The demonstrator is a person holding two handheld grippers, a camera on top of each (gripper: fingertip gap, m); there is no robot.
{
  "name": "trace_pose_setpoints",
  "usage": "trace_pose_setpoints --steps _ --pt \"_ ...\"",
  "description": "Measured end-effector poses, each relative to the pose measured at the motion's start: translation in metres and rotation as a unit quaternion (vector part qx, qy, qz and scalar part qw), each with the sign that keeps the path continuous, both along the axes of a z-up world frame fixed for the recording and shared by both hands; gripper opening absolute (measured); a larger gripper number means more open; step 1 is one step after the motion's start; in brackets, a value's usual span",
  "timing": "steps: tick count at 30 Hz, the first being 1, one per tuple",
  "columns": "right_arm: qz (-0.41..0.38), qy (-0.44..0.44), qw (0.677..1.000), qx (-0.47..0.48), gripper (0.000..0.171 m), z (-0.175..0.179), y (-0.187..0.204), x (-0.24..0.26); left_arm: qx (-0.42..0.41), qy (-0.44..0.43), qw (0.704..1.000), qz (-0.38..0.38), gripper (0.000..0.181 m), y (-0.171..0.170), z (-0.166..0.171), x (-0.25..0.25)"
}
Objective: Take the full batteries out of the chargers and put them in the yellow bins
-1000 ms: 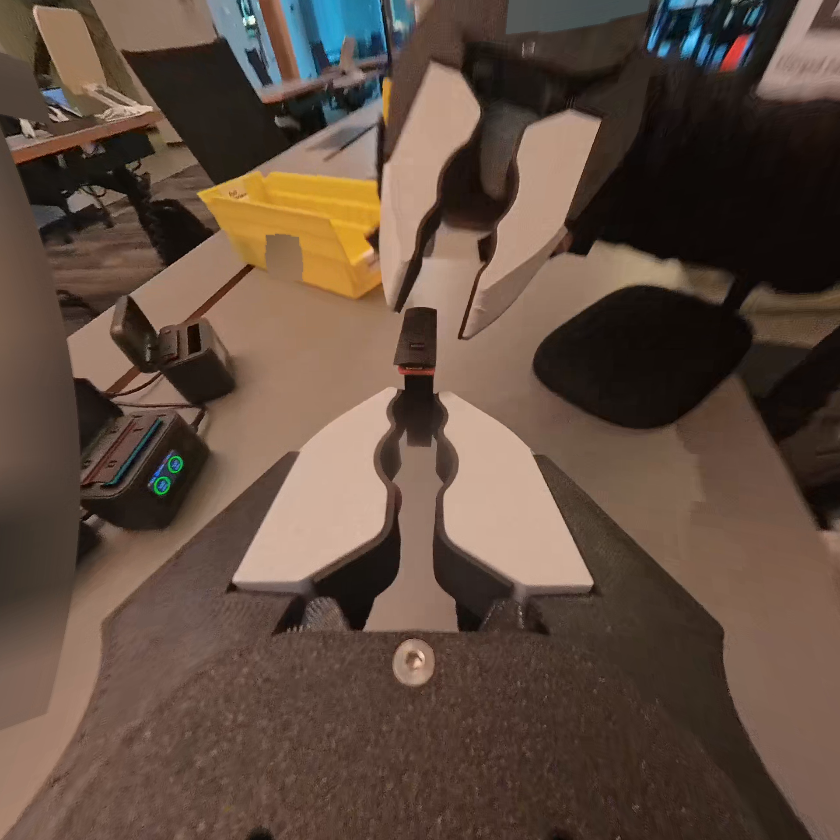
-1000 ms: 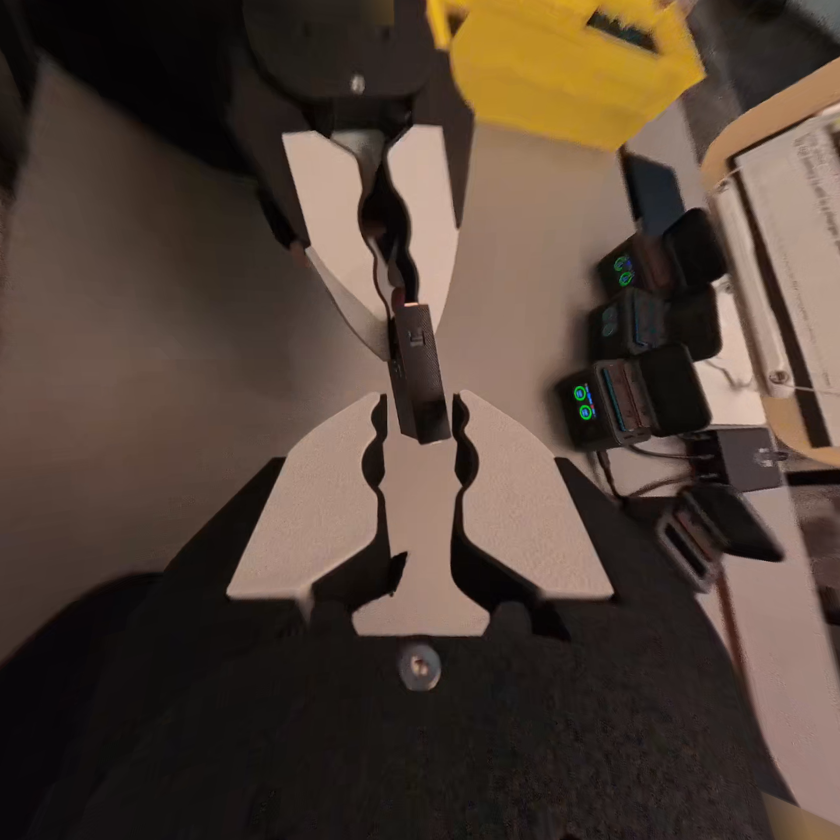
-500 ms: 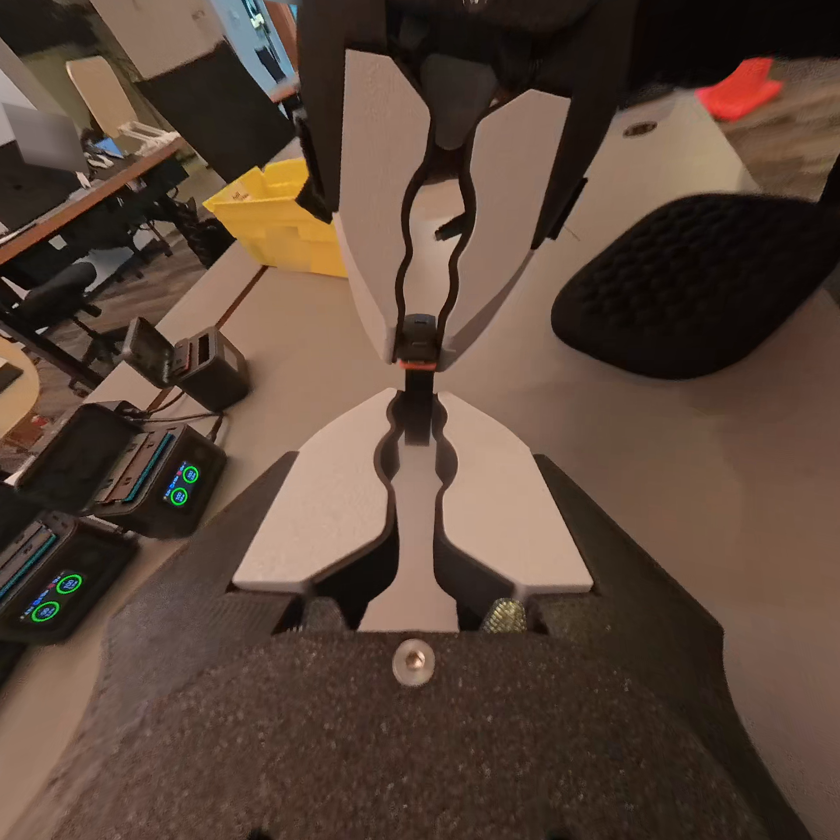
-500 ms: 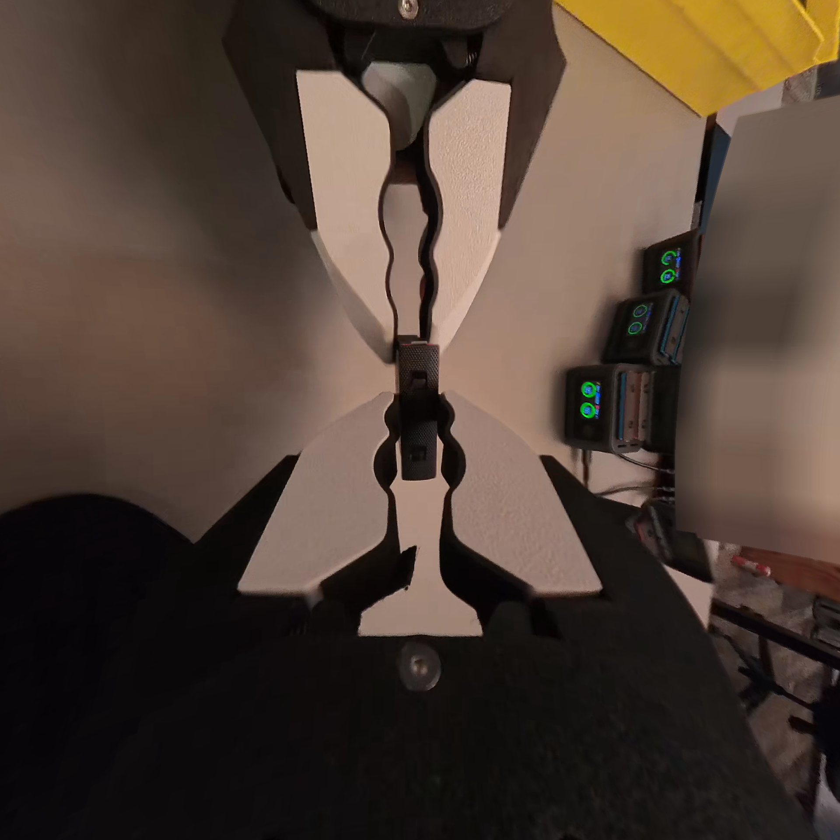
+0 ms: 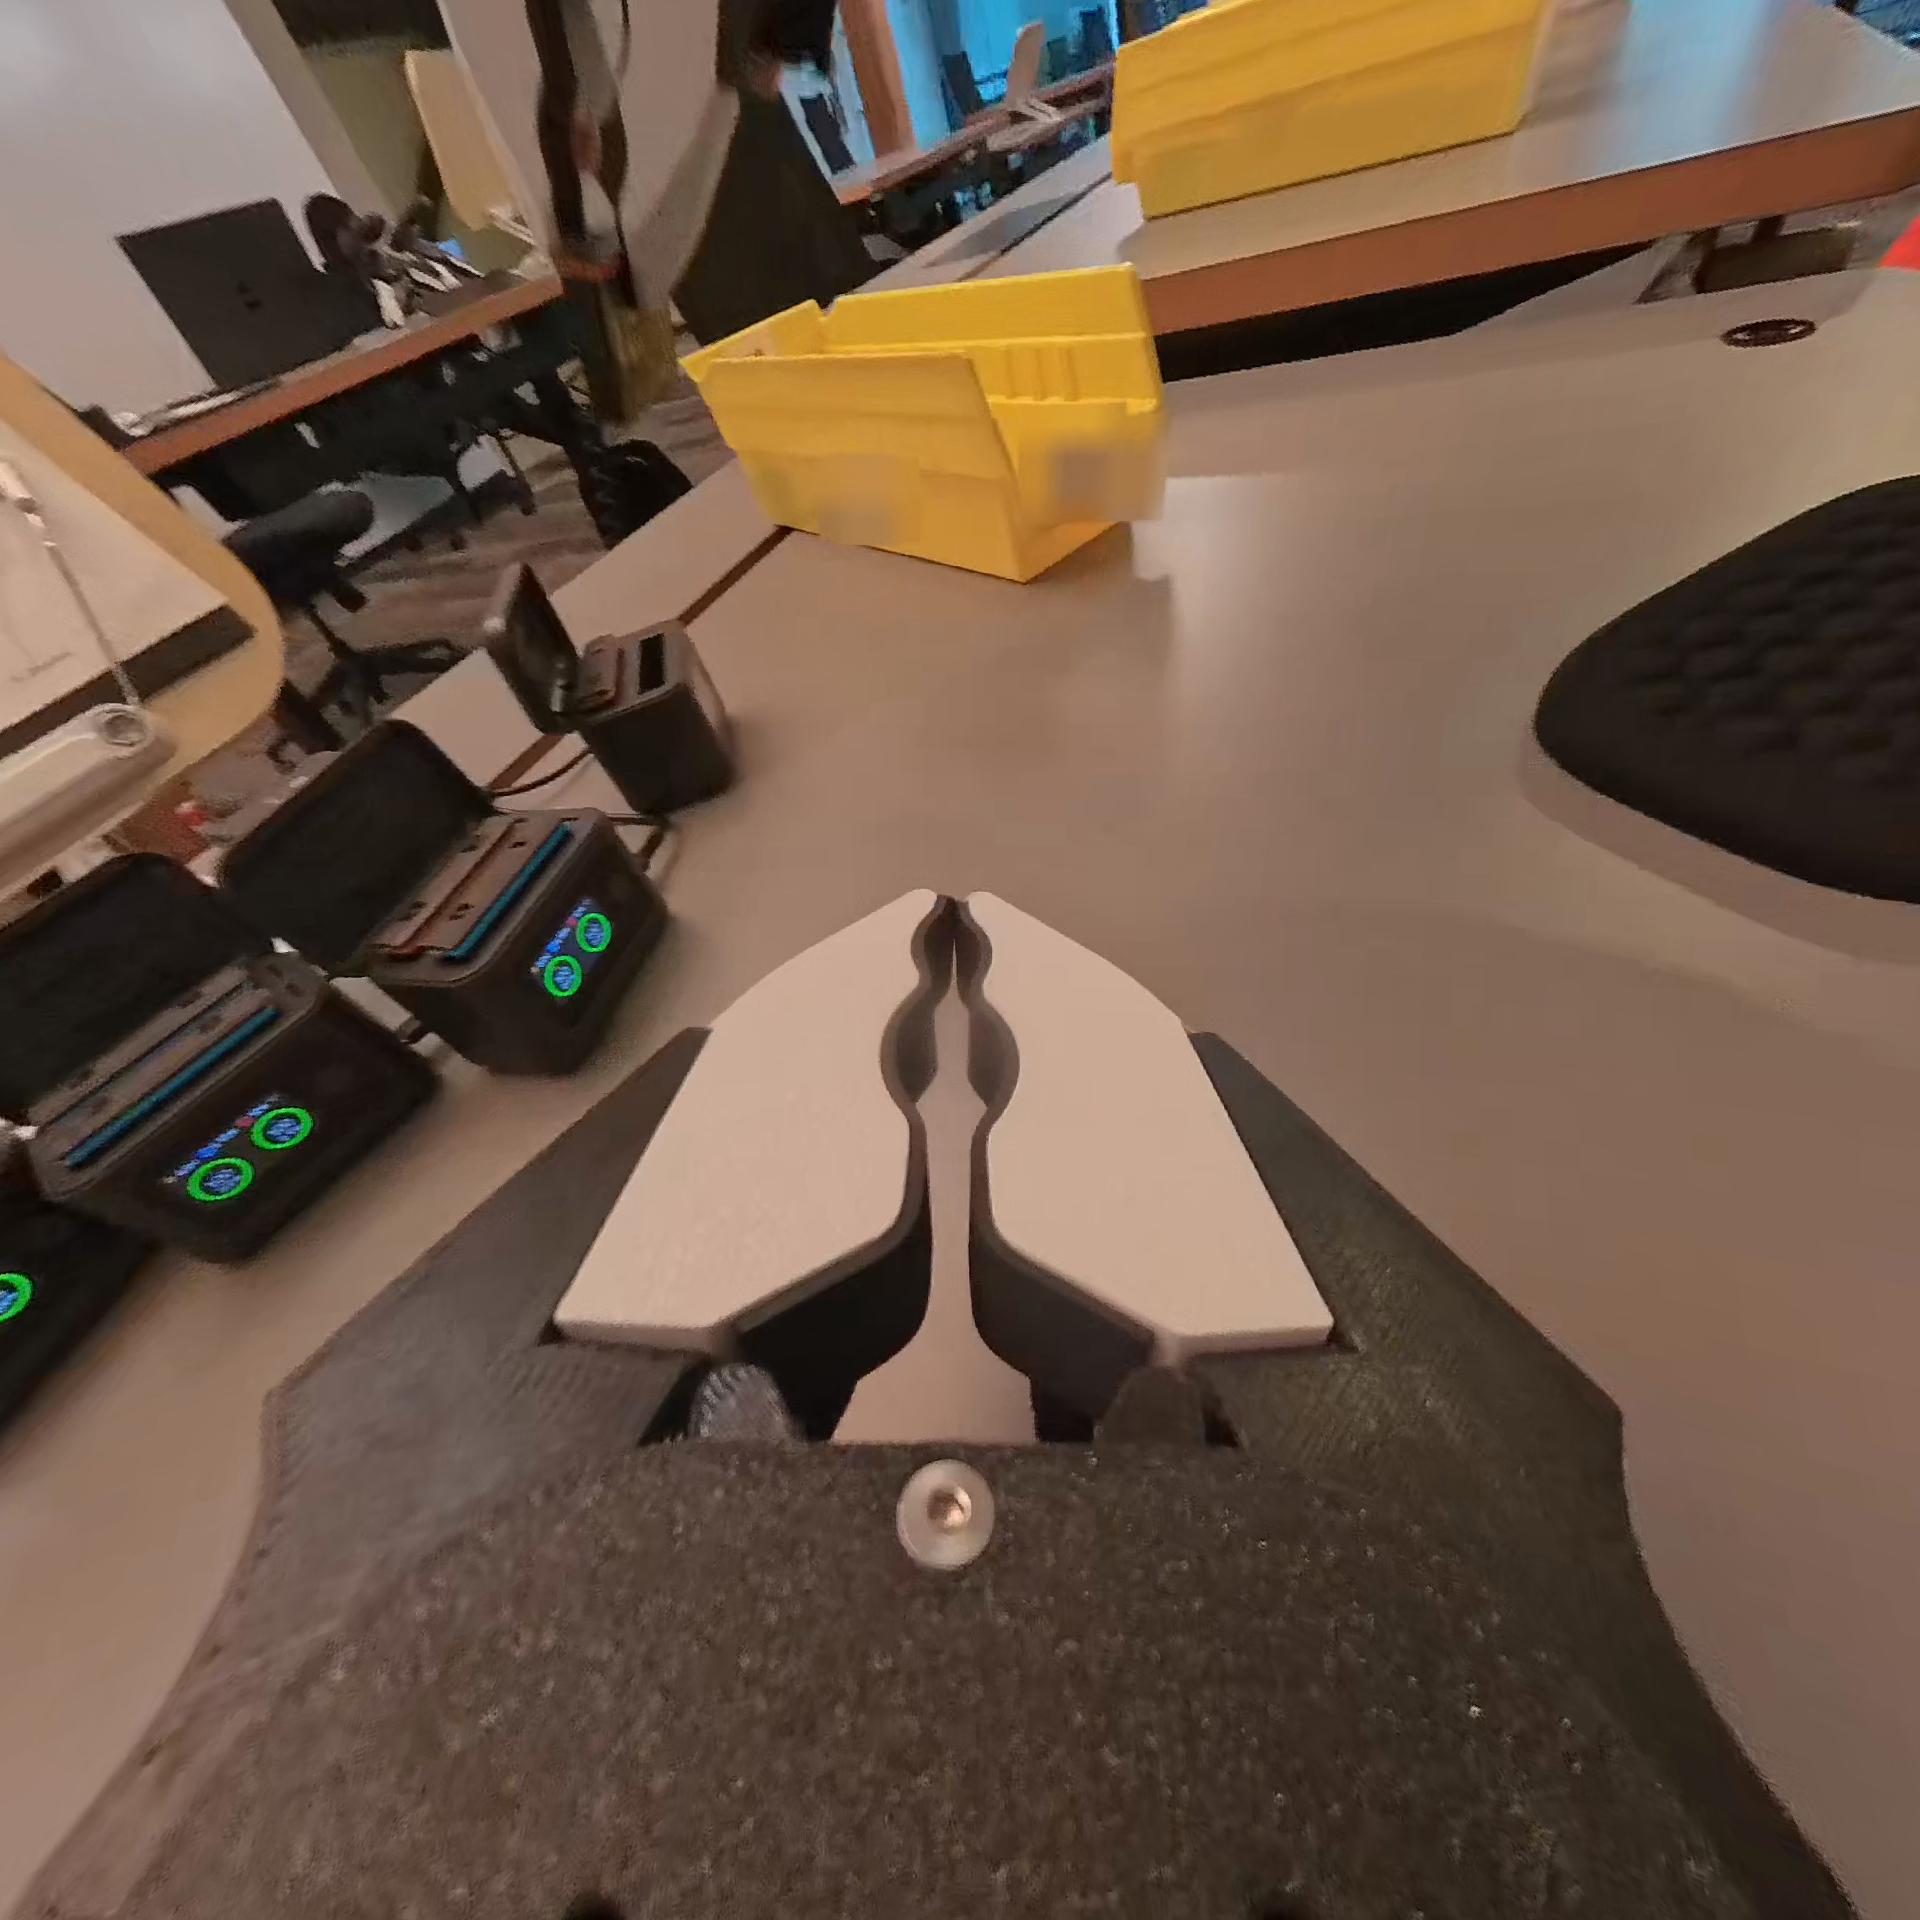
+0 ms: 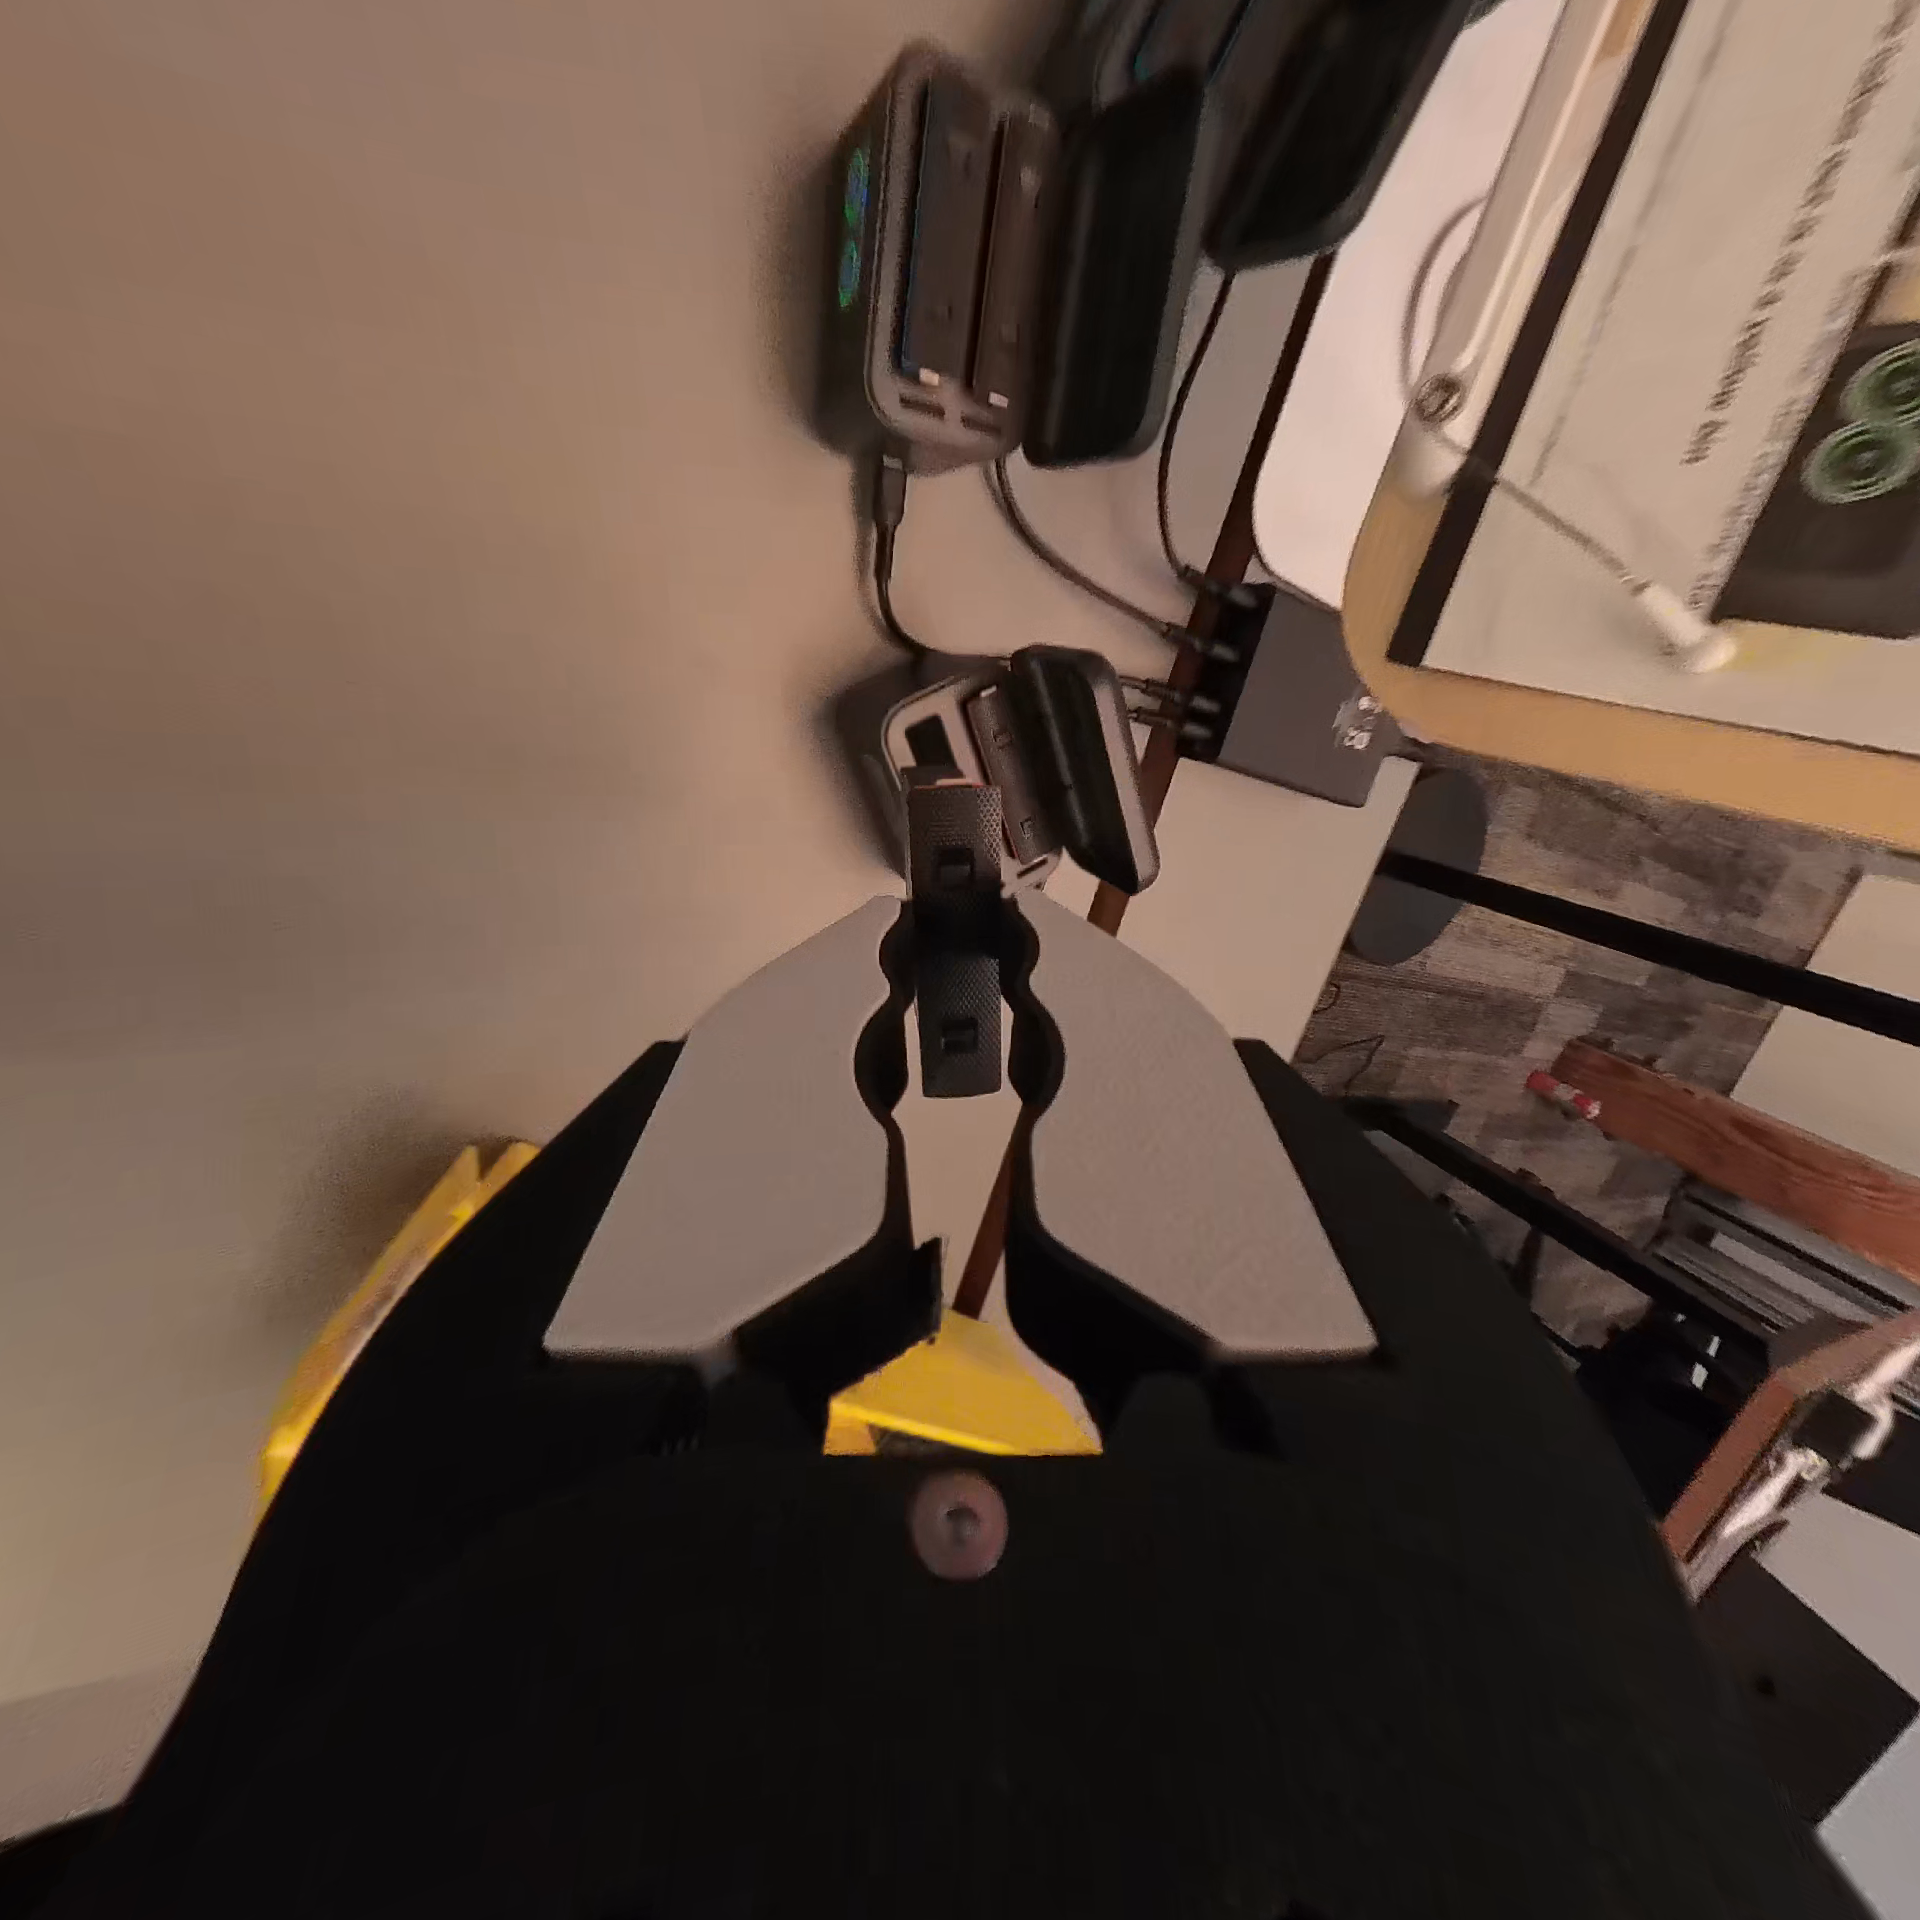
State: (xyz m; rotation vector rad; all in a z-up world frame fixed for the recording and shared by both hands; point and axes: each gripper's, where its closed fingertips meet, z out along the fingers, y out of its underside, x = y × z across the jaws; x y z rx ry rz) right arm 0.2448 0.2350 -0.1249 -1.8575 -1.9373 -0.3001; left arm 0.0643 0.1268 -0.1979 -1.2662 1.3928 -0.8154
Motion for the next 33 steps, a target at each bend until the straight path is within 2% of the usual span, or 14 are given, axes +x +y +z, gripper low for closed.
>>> trace_pose_setpoints --steps 6,11,16,24,33 --pt "0.036 -0.026 0.997 -0.058 0.015 -0.045 0.034 0.017 0.023 0.000 1.000 0.021 0.000 0.017 -0.005 -0.004" --pt "0.083 -0.040 0.992 -0.090 0.015 -0.071 0.043 0.014 0.025 0.015 0.999 0.040 0.000 0.033 -0.014 -0.008" --pt "0.115 -0.043 0.987 -0.105 0.015 -0.079 0.046 0.004 0.016 0.016 0.999 0.044 0.000 0.038 -0.015 -0.010" --pt "0.124 -0.063 0.981 -0.133 0.015 -0.081 0.050 0.007 0.015 0.024 0.999 0.037 0.000 0.036 -0.018 -0.009" --pt "0.139 -0.123 0.971 -0.151 0.015 -0.102 0.051 0.008 0.011 0.031 0.999 0.033 0.000 0.035 -0.020 -0.009"
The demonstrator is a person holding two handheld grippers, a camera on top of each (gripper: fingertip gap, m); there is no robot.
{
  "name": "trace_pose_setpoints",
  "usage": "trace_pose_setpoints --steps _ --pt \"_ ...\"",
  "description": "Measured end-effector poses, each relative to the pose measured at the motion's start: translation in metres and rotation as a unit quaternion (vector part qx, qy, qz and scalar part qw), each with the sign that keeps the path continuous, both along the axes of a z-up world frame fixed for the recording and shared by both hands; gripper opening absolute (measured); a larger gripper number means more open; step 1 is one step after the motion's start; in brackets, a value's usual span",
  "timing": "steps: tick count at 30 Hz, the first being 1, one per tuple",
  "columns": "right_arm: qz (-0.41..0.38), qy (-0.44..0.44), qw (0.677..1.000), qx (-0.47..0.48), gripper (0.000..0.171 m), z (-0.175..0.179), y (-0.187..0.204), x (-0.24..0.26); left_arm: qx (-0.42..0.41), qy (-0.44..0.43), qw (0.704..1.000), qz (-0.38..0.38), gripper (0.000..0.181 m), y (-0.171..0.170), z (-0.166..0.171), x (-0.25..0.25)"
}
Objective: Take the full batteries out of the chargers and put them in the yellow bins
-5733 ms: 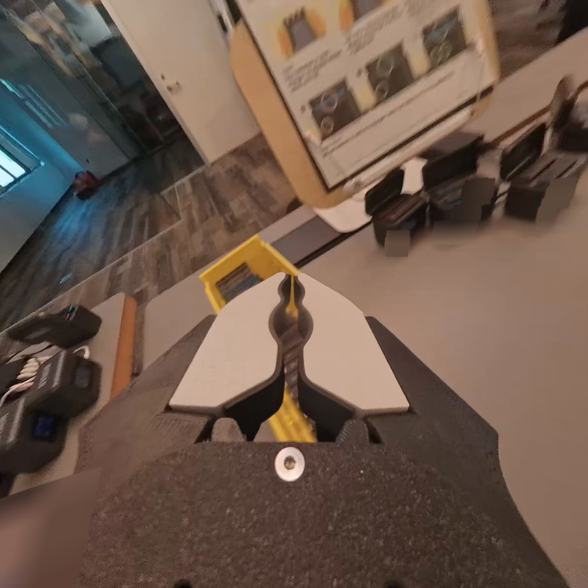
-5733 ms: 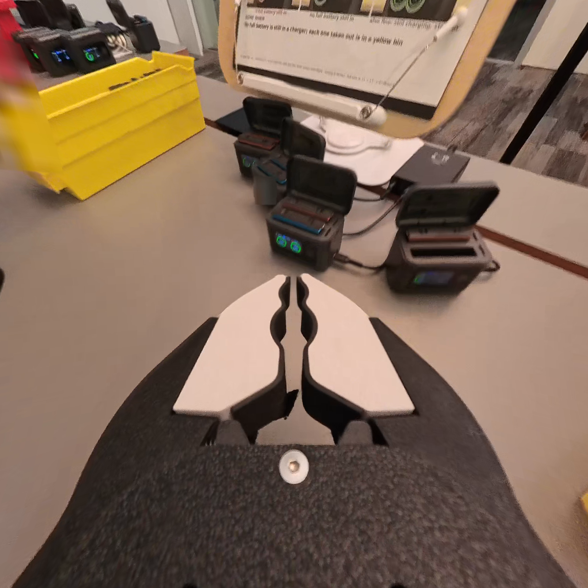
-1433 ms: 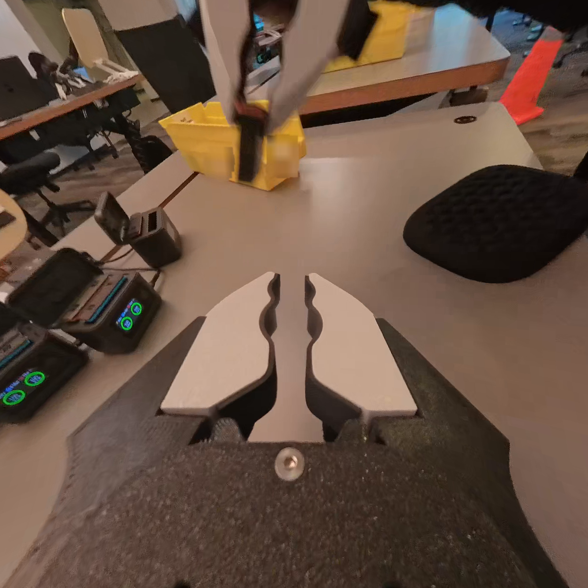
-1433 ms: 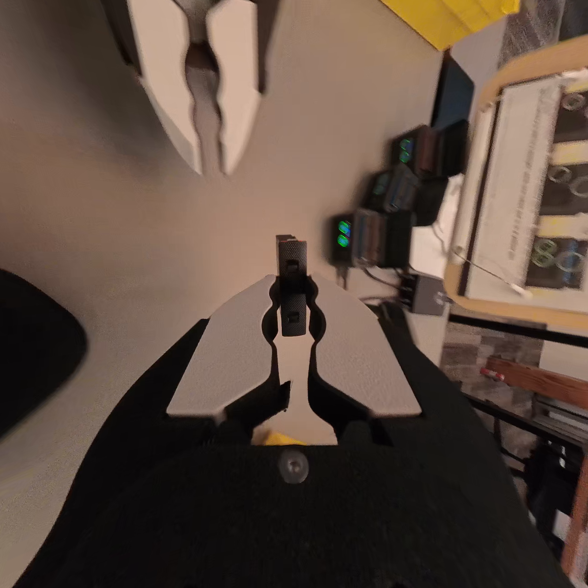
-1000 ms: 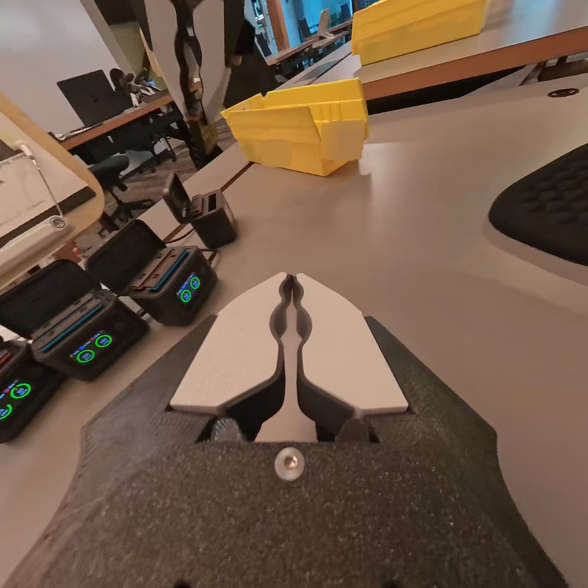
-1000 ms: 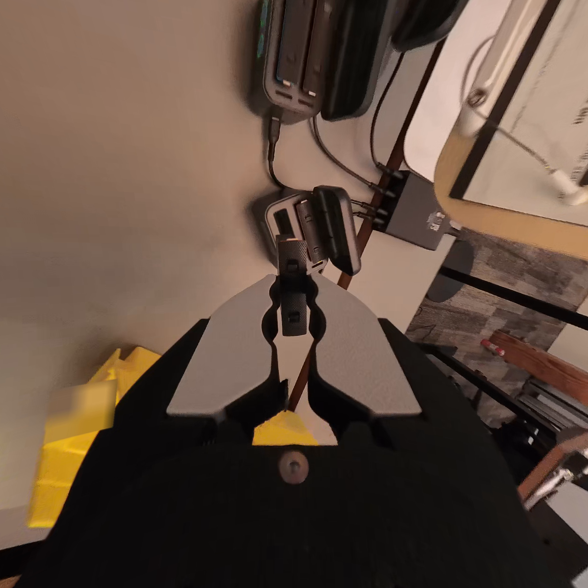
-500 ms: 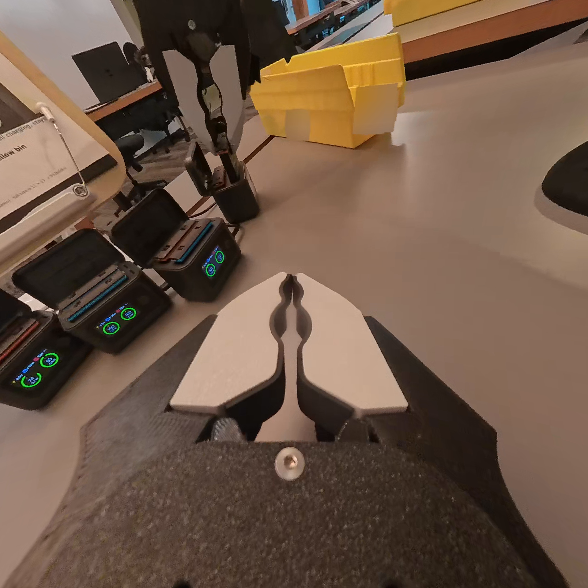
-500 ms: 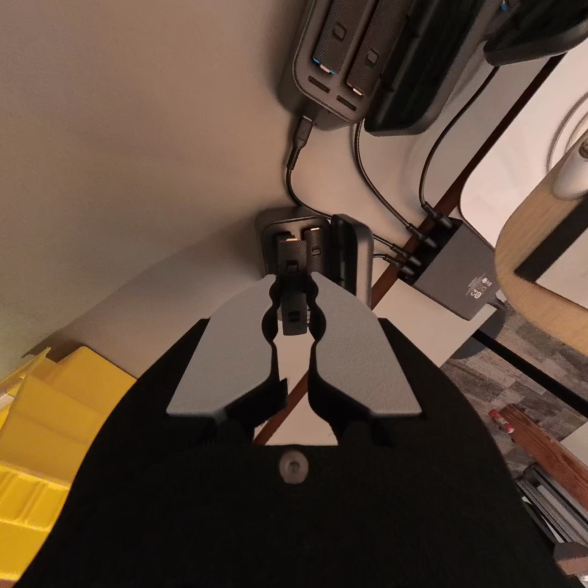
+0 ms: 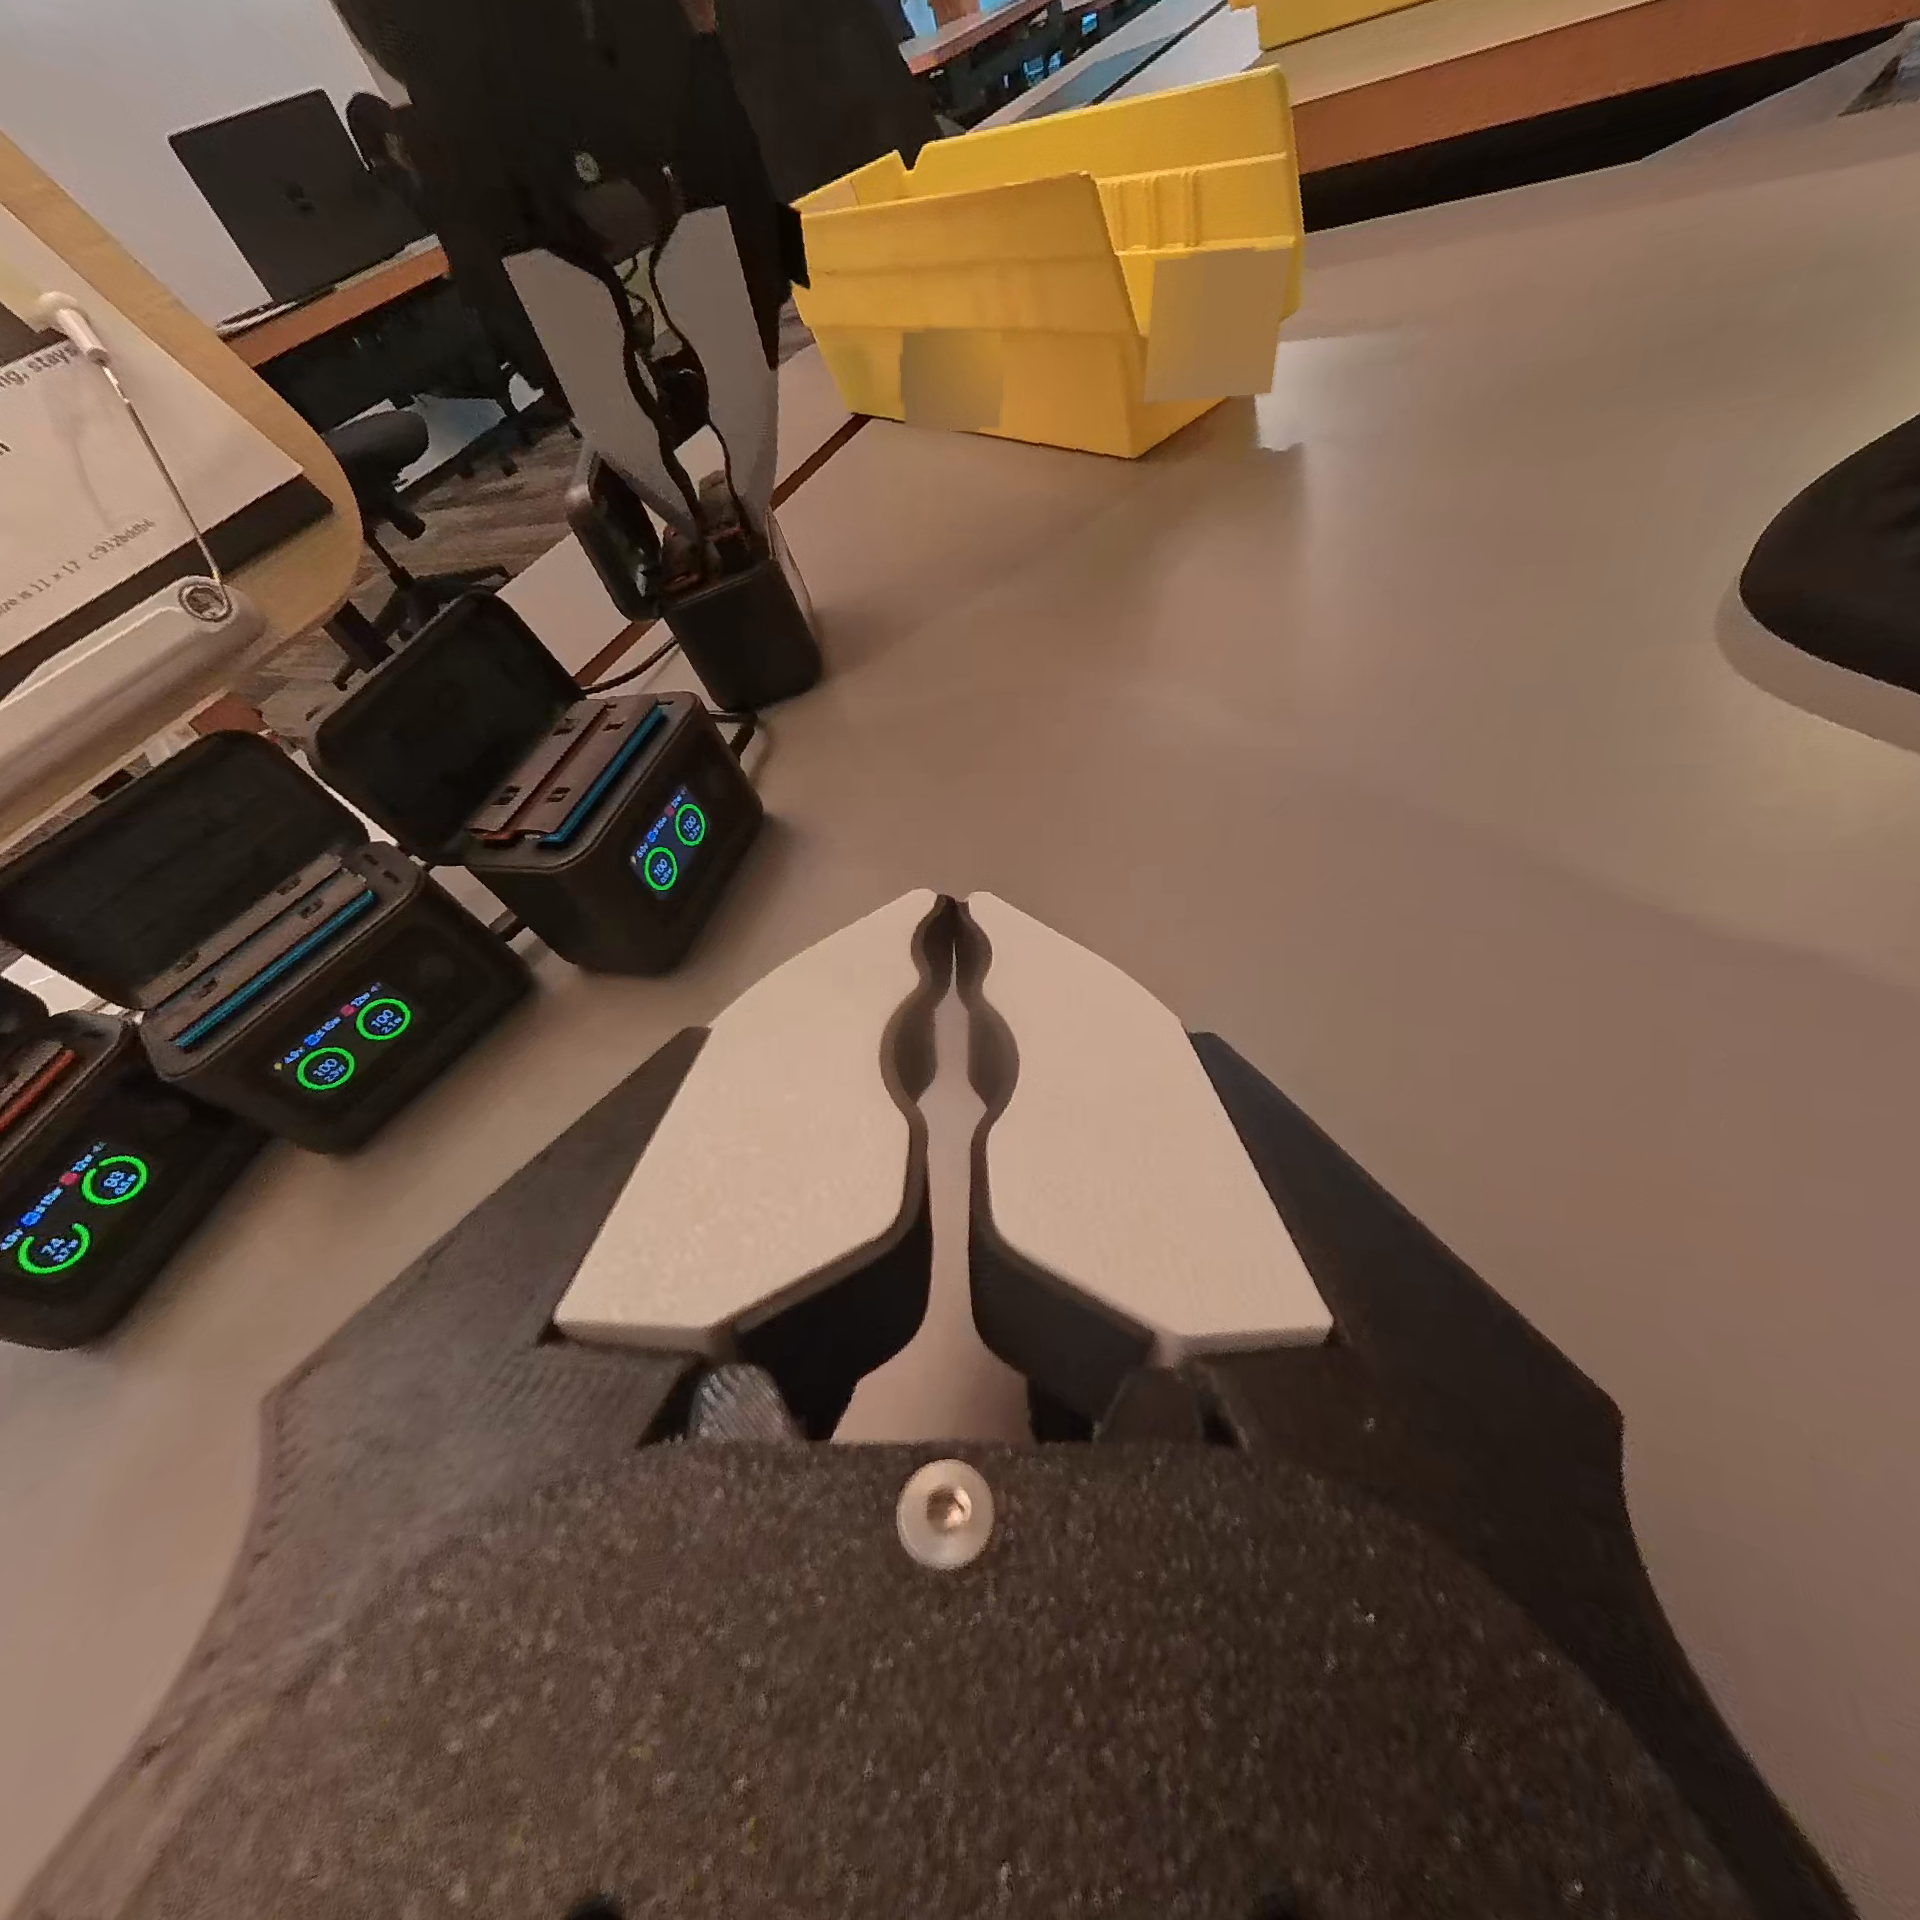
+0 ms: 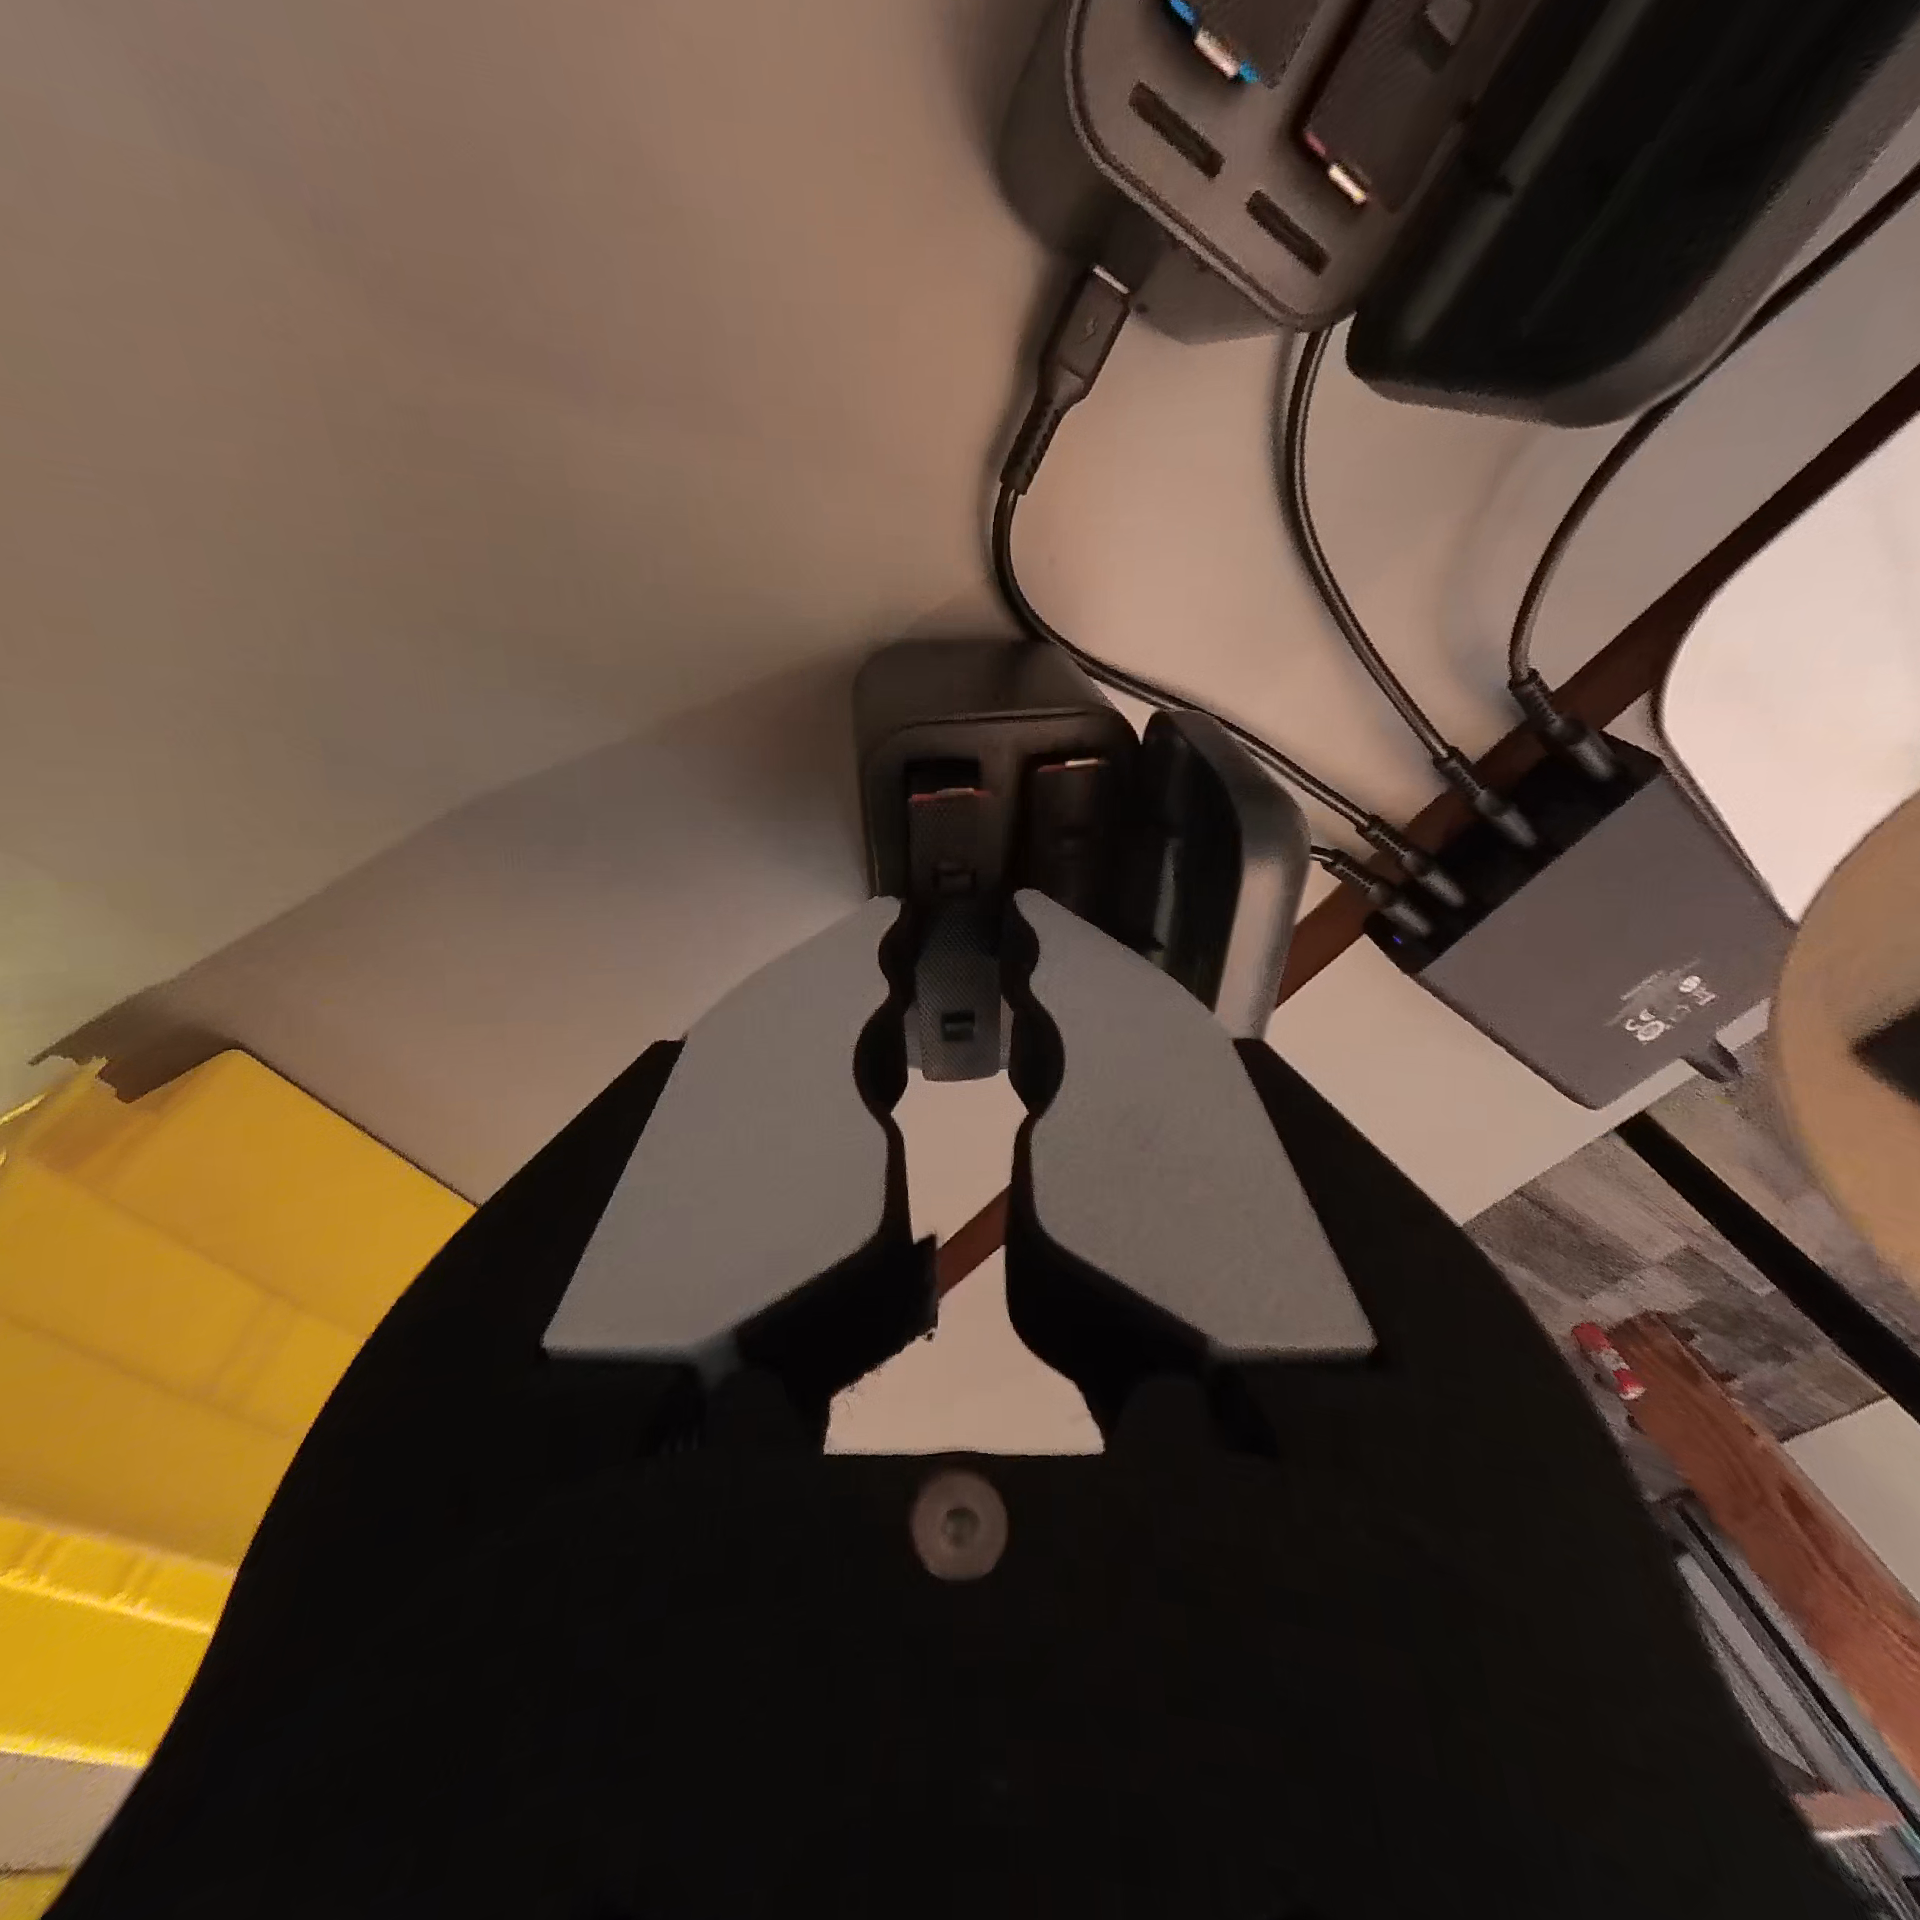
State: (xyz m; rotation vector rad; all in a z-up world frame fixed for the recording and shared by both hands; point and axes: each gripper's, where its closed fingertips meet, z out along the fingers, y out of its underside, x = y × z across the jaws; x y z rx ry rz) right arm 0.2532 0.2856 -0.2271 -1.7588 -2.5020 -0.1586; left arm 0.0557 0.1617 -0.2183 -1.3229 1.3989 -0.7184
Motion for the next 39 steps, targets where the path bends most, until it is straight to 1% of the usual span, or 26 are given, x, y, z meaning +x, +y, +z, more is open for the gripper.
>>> trace_pose_setpoints --steps 5,6,9,13,17,21,26,29,34,39 --pt "-0.030 0.004 1.000 -0.002 0.016 0.004 0.000 0.000 -0.003 0.001 1.000 -0.004 0.000 -0.001 0.000 0.000" --pt "-0.043 0.013 0.999 -0.003 0.019 0.007 -0.001 -0.001 -0.004 0.000 1.000 -0.005 0.000 -0.001 0.000 0.000" --pt "-0.086 0.061 0.994 -0.015 0.019 0.021 -0.003 -0.005 -0.004 0.002 1.000 -0.008 0.000 -0.003 -0.001 0.000" --pt "-0.137 0.116 0.984 0.001 0.001 0.029 0.006 -0.004 -0.005 0.007 1.000 -0.012 0.000 -0.004 -0.002 0.001" --pt "-0.176 0.125 0.976 -0.003 0.000 0.020 0.009 0.002 -0.004 0.009 1.000 -0.015 0.000 -0.006 -0.003 0.001" --pt "-0.189 0.117 0.975 -0.014 0.000 0.005 0.005 0.003 -0.005 0.010 1.000 -0.015 0.000 -0.006 -0.003 0.001" --pt "-0.194 0.115 0.974 -0.016 0.000 0.004 0.004 0.001 -0.004 0.013 1.000 -0.016 0.000 -0.006 -0.005 0.002" --pt "-0.209 0.110 0.971 -0.036 0.000 0.004 0.004 0.001 -0.005 0.015 1.000 -0.015 0.000 -0.006 -0.005 0.002" --pt "-0.212 0.095 0.971 -0.057 0.000 0.003 0.004 0.001 -0.005 0.016 1.000 -0.016 0.000 -0.006 -0.006 0.002" --pt "-0.215 0.083 0.972 -0.038 0.000 0.003 0.004 0.002 -0.007 0.012 1.000 -0.015 0.000 -0.006 -0.005 0.002"
